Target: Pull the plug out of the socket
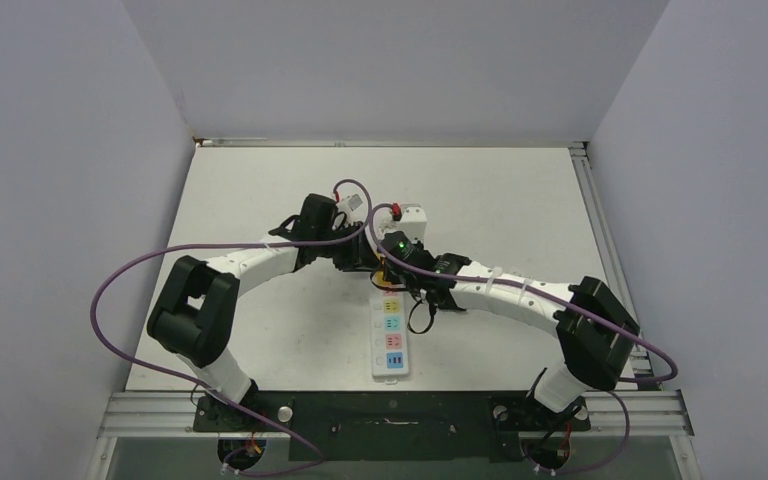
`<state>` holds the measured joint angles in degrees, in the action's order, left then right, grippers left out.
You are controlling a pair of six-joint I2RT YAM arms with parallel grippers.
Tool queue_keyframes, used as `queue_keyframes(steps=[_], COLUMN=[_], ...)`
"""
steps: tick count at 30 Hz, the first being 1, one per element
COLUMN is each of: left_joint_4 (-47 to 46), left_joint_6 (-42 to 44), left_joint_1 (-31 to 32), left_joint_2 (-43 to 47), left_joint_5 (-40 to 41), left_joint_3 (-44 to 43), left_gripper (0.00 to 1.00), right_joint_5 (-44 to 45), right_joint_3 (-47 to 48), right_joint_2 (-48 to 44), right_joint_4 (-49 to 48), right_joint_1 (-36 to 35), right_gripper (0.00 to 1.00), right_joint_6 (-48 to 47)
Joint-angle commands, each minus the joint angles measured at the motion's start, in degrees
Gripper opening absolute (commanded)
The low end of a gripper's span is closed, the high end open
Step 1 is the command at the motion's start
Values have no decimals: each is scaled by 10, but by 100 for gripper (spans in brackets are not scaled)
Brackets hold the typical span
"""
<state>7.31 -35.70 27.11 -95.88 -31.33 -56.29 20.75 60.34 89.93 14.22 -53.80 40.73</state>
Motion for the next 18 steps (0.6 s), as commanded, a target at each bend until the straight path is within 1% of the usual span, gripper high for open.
queue_keyframes(steps=[1, 6, 8, 18], left_joint_4=[62, 62, 63, 63], left_joint_6=[43, 43, 43, 43], left_joint_1=[2, 2, 2, 3], left_joint_2=[-40, -40, -40, -41], left_joint_5=[85, 85, 85, 85], left_joint_3=[17, 16, 16, 16], left_gripper=[22, 22, 22, 22], right_joint_5=[40, 58, 60, 1], right_joint_3=[54, 62, 54, 14], right_joint_2=[1, 1, -10, -47], right_joint_4=[-13, -2, -13, -53], right_joint_1=[-26, -33, -33, -5], right_gripper=[5, 5, 5, 5], right_joint_6=[-12, -12, -10, 7])
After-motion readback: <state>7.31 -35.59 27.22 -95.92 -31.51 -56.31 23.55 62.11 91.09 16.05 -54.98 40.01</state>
